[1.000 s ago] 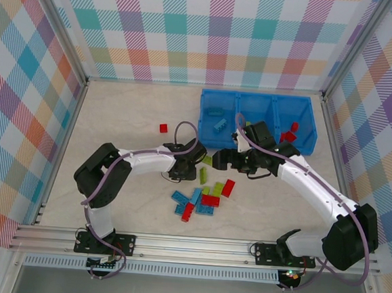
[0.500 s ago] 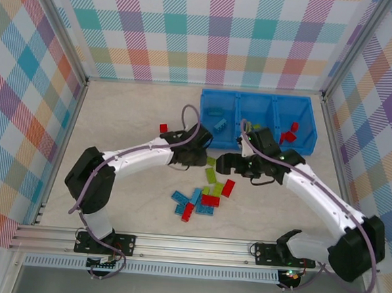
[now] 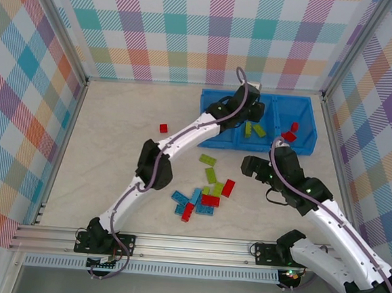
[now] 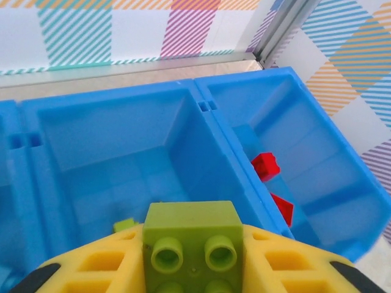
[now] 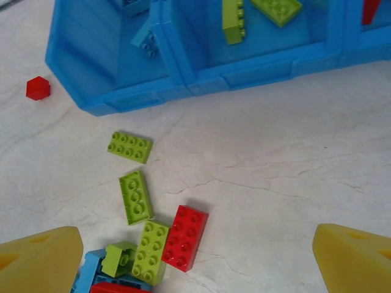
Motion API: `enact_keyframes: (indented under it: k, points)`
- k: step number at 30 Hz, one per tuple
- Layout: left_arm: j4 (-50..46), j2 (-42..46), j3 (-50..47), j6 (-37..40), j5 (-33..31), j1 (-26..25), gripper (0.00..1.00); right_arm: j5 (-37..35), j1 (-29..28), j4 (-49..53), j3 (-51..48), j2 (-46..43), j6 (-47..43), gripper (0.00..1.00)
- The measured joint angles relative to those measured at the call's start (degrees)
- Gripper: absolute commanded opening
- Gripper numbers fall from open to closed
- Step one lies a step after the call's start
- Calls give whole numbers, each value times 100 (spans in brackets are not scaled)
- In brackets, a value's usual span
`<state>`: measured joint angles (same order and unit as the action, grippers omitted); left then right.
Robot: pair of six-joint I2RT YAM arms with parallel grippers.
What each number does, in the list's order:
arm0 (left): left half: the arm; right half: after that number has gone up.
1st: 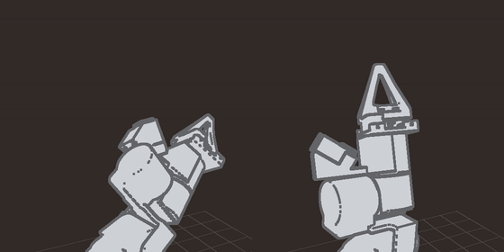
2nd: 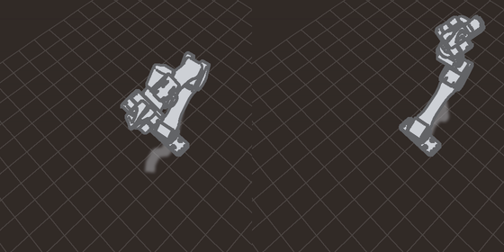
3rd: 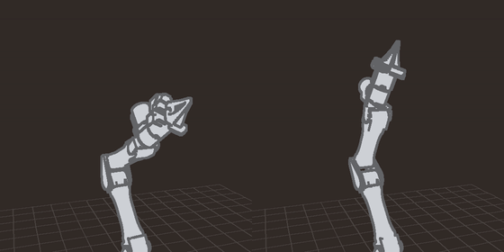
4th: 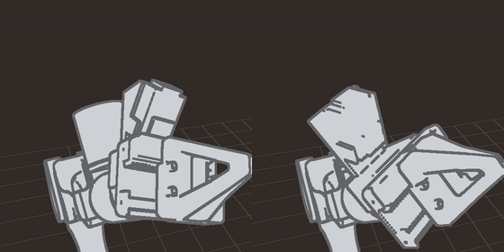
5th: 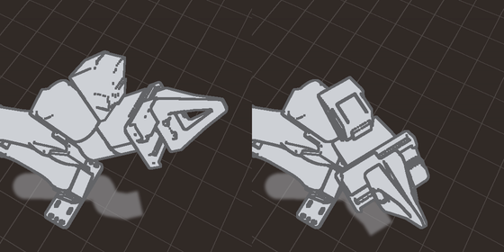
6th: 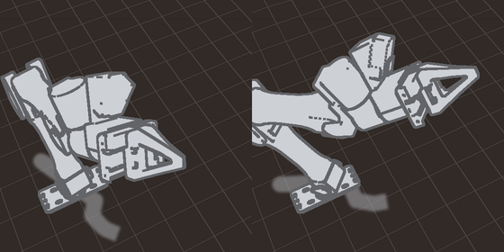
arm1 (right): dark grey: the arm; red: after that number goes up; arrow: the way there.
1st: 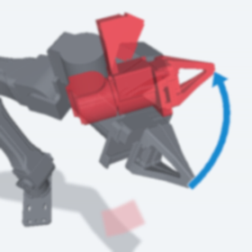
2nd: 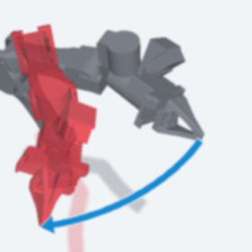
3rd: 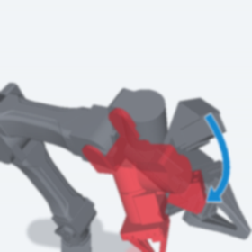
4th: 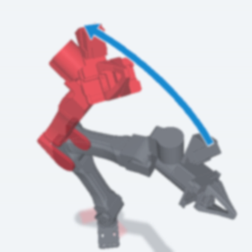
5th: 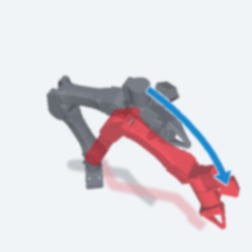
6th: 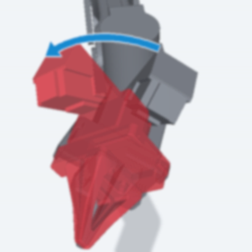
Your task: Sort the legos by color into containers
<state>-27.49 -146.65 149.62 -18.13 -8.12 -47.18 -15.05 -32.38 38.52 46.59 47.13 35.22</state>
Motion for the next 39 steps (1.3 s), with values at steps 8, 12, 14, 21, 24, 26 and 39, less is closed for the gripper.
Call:
enact_keyframes:
  k: [8, 12, 14, 21, 24, 26, 39]
  points:
    - [-142, -426, 260, 267, 118, 0, 55, -195, 0, 149, -33, -256, 66, 97]
    - [-282, -304, 282, 282, 168, -4, 55, -186, 0, 146, -37, -173, 94, 97]
    - [-367, 2, 2, 304, 221, -20, 55, -160, 0, 146, -44, -85, 116, 97]
    - [656, 3418, -4330, 807, 269, -306, 57, 363, 0, 140, -44, 776, 199, 89]
    - [1049, 5047, -5845, 1200, 262, -415, 58, 750, -98, 81, -31, 1434, 293, 87]
    - [1204, 6013, -6585, 1517, 247, -461, 60, 986, -302, 9, -24, 1847, 354, 86]
    - [-457, 9892, -9580, 3755, 365, -568, 100, 1884, -2039, -74, 758, 3982, 1064, 99]
